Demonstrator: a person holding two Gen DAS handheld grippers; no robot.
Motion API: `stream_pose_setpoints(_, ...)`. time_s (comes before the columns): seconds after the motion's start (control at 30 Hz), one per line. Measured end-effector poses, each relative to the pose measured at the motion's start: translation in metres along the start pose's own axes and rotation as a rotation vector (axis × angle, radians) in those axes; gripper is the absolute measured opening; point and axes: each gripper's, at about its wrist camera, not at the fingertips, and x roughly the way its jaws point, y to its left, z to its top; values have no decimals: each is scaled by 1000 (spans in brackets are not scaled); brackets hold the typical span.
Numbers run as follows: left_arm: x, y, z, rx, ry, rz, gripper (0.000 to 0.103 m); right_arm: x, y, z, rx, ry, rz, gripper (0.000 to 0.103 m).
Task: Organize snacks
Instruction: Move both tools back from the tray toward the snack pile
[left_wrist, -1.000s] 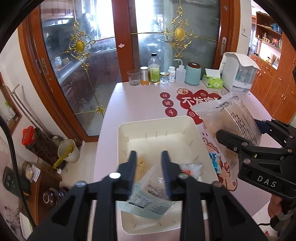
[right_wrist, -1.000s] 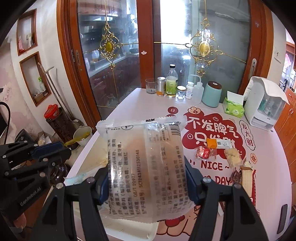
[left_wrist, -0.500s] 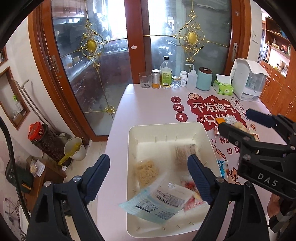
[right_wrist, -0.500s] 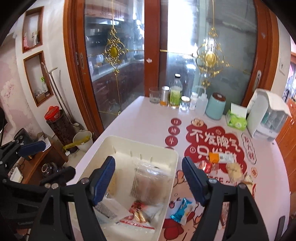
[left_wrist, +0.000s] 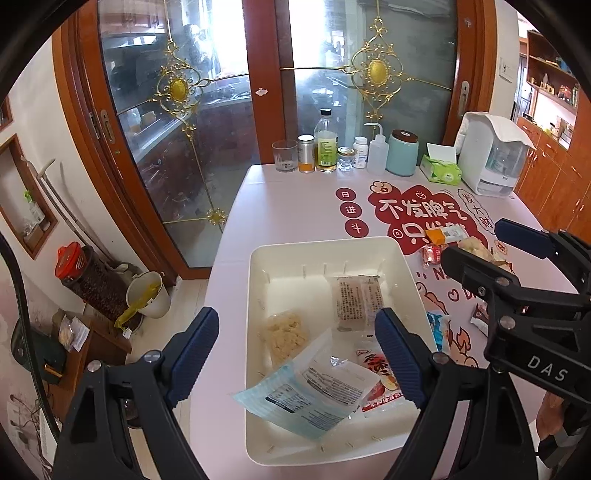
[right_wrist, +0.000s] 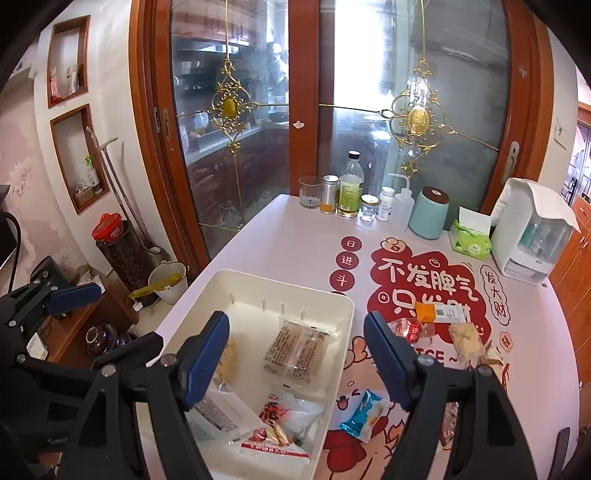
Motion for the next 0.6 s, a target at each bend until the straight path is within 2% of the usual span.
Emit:
stream_pose_setpoints(0.3,4,-17,-12,46,37,-23,86,-10,-15,-23,51,28,-30,76)
stream_pose_setpoints(0.6,17,-49,-17,88,88,-82,86,-9,-40,-74,102,137,-72,76)
